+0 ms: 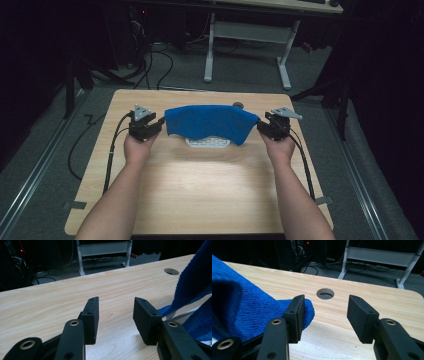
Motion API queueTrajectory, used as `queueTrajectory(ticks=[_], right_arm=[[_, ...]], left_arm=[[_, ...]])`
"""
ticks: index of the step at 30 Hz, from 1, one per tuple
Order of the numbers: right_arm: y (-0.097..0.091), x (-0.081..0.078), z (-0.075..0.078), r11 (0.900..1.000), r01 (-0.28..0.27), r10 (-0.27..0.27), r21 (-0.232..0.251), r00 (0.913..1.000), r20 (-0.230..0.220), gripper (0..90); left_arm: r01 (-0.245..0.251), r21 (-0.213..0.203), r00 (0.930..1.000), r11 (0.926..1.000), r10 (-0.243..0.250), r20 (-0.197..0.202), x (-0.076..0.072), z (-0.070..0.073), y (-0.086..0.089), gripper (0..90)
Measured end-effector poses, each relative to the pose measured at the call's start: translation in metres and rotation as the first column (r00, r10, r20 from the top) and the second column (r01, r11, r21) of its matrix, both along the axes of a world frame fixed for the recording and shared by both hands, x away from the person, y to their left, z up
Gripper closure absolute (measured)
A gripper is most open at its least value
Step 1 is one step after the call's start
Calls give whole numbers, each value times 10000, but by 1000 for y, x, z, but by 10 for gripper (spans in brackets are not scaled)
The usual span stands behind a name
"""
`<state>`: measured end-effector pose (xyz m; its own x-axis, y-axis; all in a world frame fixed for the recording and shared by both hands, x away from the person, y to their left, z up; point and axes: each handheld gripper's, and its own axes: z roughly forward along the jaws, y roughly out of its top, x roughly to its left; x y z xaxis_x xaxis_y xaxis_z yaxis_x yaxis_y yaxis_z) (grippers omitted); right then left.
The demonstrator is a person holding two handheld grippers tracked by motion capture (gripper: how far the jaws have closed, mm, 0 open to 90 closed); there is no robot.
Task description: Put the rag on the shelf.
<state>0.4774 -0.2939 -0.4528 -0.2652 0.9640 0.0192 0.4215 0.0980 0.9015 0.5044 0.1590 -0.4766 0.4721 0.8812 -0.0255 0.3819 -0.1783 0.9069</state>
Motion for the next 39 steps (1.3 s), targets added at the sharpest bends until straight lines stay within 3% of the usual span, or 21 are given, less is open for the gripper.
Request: queueTrajectory(ticks=[7,11,14,15,16,20,28,32,35,39], right_arm=[[-5,-9,14,9999,-59,54,105,9989,459,486],[-6,-10,14,9999,-112,111,9,9997,218,464],[-9,-11,13,9992,-196,182,336,9990,416,480],[-8,-6,8,9997,-91,91,-222,10000,-13,479],[-9,-5,7,9996,-125,126,-260,9999,53,481],[-14,7,14,9996,61,-66,265,9998,200,479],[-19,19,22,9997,233,-235,62,9992,313,467],[-39,16,16,9975,634,-636,304,9979,76,455],[-40,10,8,9981,609,-611,-127,9980,-147,462],[-37,-2,0,9991,413,-411,94,9989,-218,472]], left_arm=[[-141,104,9998,9998,140,138,-5,7,11,565],[-92,107,9998,9999,91,171,-7,7,9,566],[-90,107,9999,9999,89,118,-6,5,7,567],[-64,119,10000,9999,63,68,-6,4,5,567],[-55,135,9999,9999,54,84,-6,4,5,567],[-48,155,9999,9999,46,93,-5,4,4,567],[-62,160,10000,9999,61,77,-4,4,5,568],[31,182,10000,9998,-32,39,-4,2,2,568],[59,229,10000,9997,-60,39,-5,2,1,568],[2,159,10000,9999,-3,55,-10,1,4,568]])
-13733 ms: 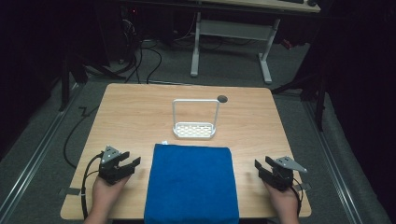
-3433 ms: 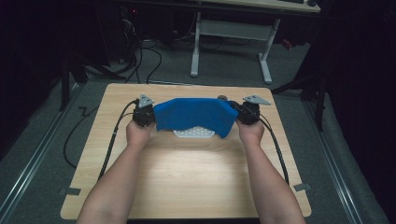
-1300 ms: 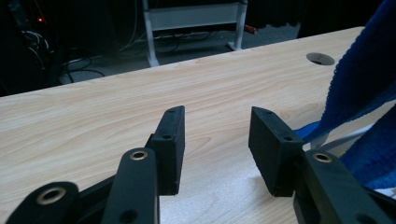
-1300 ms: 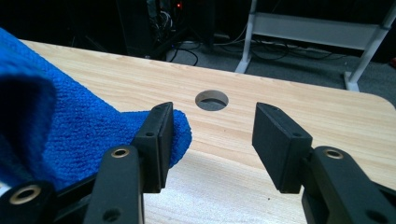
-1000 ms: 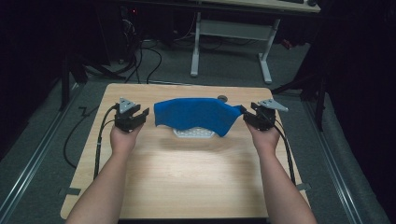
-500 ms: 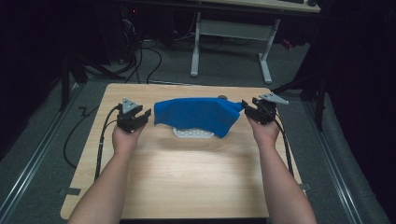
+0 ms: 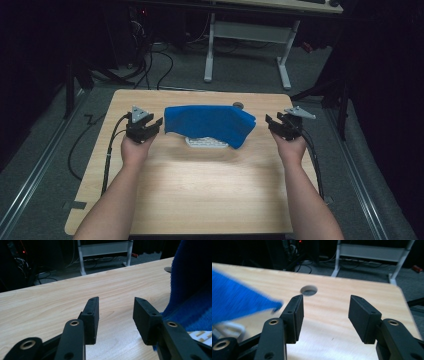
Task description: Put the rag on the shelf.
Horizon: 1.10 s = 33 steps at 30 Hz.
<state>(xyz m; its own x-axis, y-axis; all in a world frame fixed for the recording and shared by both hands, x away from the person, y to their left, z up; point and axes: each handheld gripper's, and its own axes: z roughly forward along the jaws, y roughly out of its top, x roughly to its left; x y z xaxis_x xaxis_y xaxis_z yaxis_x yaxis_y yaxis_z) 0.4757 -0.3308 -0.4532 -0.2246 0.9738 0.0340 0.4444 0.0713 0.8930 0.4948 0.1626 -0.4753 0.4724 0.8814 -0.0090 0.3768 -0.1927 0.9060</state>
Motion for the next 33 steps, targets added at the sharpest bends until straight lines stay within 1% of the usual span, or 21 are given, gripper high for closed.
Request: queueTrajectory(ticks=[3,4,7,10,11,12,13,14,15,16,17,18,19,20,23,26,27,28,30,32,33], right_arm=[[3,-8,-4,9999,-62,62,-107,10000,20,477],[6,-18,-7,9996,-236,237,-175,9997,27,480],[10,-31,-9,9986,-384,378,-373,9991,-181,464],[13,-50,-9,9974,-495,503,-516,9986,133,467],[14,-55,-9,9974,-517,520,-493,9986,47,459],[15,-62,-8,9966,-510,508,-650,9987,-51,451],[15,-62,-8,9966,-510,508,-650,9987,-51,451],[18,-74,-6,9942,-620,624,-882,9981,13,445],[18,-74,-6,9942,-620,624,-882,9981,13,445],[20,-87,-4,9938,-744,773,-825,9965,329,447],[20,-92,-3,9938,-736,773,-832,9961,415,445],[21,-98,-3,9945,-702,737,-776,9964,431,444],[21,-98,-3,9945,-702,737,-776,9964,431,444],[22,-112,-4,9949,-741,773,-691,9960,456,438],[25,-128,-7,9956,-667,699,-657,9964,471,430],[30,-146,-13,9967,-665,682,-463,9970,370,413],[33,-152,-16,9962,-714,731,-497,9968,335,411],[36,-158,-19,9963,-694,709,-502,9971,283,409],[41,-172,-27,9960,-735,747,-500,9970,210,403],[43,-190,-39,9970,-647,657,-431,9976,207,425],[44,-195,-43,9973,-691,692,-258,9976,12,423]], left_arm=[[-19,22,10000,10000,19,-9,-5,-2,3,567],[-72,-37,9999,10000,71,-88,-12,-4,6,567],[-49,-213,9998,9998,45,-216,-26,-9,11,564],[100,-188,9996,9998,-105,-254,-44,-13,13,562],[100,-188,9996,9998,-105,-254,-44,-13,13,560],[220,-193,9993,9996,-226,-308,-56,-15,13,557],[220,-193,9993,9996,-226,-308,-56,-15,13,556],[308,-216,9990,9993,-315,-321,-63,-16,13,554],[381,-232,9987,9990,-389,-315,-70,-16,13,554],[521,-261,9980,9983,-530,-338,-81,-17,12,552],[615,-230,9974,9978,-623,-349,-87,-16,12,549],[683,-196,9970,9975,-689,-343,-93,-16,11,547],[683,-196,9970,9975,-689,-343,-93,-16,11,544],[843,-340,9959,9959,-854,-313,-106,-15,10,542],[1000,-489,9940,9938,-1020,-385,-125,-14,8,537],[1407,-166,9884,9899,-1414,-555,-146,-17,-2,522],[1407,-166,9884,9899,-1414,-555,-146,-17,-2,517],[1697,-159,9828,9854,-1704,-707,-163,-22,-10,512],[2072,-132,9757,9782,-2076,-704,-182,-30,-18,504],[2514,396,9656,9671,-2478,-786,-196,-34,-26,502],[2654,722,9629,9614,-2605,-706,-200,-34,-31,499]])
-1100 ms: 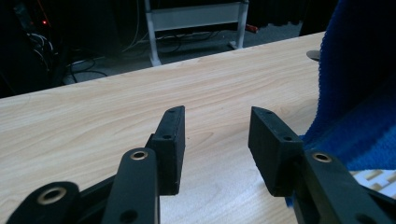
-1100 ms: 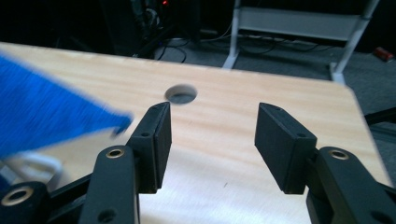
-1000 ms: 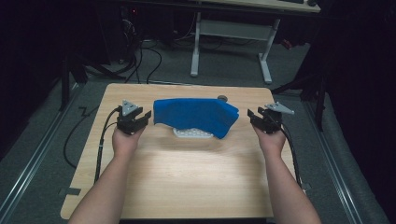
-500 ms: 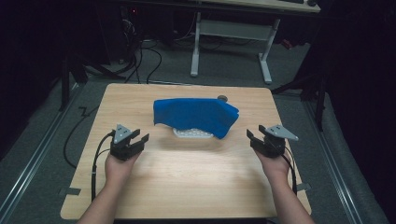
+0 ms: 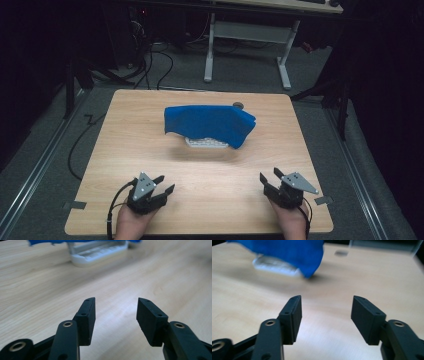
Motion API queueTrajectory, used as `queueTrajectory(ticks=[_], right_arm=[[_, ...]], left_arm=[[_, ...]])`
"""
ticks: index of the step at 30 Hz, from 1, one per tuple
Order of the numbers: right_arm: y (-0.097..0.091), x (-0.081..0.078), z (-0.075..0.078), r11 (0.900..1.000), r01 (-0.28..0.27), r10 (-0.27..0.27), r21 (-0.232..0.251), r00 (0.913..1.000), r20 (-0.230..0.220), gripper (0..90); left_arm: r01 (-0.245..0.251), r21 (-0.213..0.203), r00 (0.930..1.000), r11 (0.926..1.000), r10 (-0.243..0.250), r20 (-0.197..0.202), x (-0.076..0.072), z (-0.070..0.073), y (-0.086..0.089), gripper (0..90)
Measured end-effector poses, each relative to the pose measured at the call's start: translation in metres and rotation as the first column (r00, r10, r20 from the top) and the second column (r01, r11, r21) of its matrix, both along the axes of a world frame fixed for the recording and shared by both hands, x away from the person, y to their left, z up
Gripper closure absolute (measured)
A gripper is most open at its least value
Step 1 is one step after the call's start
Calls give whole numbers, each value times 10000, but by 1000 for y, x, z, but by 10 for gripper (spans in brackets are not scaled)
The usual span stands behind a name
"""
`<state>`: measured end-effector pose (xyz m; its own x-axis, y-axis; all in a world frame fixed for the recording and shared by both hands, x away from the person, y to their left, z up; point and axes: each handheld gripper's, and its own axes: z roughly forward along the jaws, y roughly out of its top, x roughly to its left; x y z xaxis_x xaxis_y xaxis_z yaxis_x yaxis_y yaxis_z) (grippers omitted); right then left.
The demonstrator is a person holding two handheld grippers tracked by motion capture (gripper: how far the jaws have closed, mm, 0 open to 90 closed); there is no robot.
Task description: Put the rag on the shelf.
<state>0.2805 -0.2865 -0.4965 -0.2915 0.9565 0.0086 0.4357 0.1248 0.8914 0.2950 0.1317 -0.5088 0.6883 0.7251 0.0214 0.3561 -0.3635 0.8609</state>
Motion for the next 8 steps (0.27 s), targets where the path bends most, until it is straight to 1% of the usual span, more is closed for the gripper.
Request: queueTrajectory(ticks=[1,2,3,5,6,8], right_arm=[[2,-3,-2,9998,-168,169,61,9995,-285,415],[4,-4,-2,9995,-300,299,-56,9992,-256,414],[6,-6,-1,9989,-380,377,-258,9992,-105,417],[7,-5,-1,9986,-430,428,-303,9991,-74,417],[8,-4,-1,9990,-390,387,-235,9992,-111,417],[8,-3,-2,9989,-401,399,-247,9991,-119,417]], left_arm=[[0,0,10000,10000,0,0,0,0,0,491],[92,38,9997,10000,-93,210,-2,1,-3,489],[113,-105,9999,9999,-112,94,-1,1,-4,486],[56,-261,9999,9996,-59,-105,2,-2,-4,487],[17,-217,9999,9998,-20,-110,3,-2,-3,487],[-22,-175,9999,9998,19,-119,4,-3,-2,486]])
